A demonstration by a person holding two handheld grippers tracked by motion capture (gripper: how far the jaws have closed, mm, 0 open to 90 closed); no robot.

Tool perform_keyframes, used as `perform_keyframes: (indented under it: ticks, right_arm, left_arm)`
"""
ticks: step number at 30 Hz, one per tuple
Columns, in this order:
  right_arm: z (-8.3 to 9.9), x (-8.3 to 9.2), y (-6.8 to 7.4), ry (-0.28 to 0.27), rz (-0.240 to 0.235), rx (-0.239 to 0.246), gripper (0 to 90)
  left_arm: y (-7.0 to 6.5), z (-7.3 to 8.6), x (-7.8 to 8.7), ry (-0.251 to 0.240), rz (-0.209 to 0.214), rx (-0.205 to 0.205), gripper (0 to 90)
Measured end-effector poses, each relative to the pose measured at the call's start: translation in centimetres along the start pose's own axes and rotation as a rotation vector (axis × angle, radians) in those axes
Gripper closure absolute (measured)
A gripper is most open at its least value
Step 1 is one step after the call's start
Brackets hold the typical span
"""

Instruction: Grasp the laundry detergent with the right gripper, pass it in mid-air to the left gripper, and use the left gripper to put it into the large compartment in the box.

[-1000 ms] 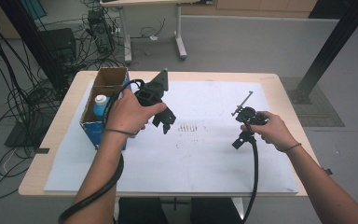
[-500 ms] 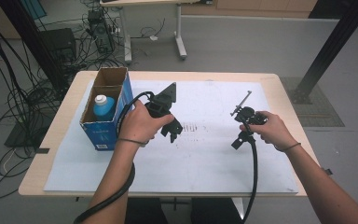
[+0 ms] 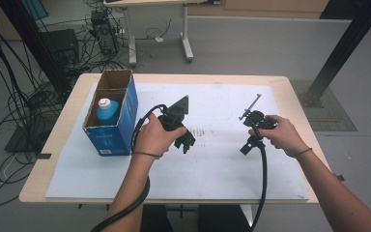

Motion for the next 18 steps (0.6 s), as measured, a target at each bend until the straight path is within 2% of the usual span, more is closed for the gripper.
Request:
perform_keyframes:
  ticks: [10, 18]
  right_arm:
    - [0.2, 0.1, 0.1, 0.001, 0.003, 0.000, 6.9]
    - [0.4, 0.3, 0.4, 0.004, 0.002, -0.008, 6.9]
  left_arm:
    - [-0.3, -0.1, -1.4, 0.018, 0.026, -0.005, 8.7]
    - [-0.4, 0.2, -1.7, 0.017, 0.010, -0.004, 8.7]
Point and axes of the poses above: each handheld gripper's, and its own axes: x roughly backward along the jaws, z roughly out of its underside, y roughly to its left, the point moved 1 cm from there along -x, roughly forward along the jaws, and after that the axes turned 7 degrees about z, right-handed, at the moved point
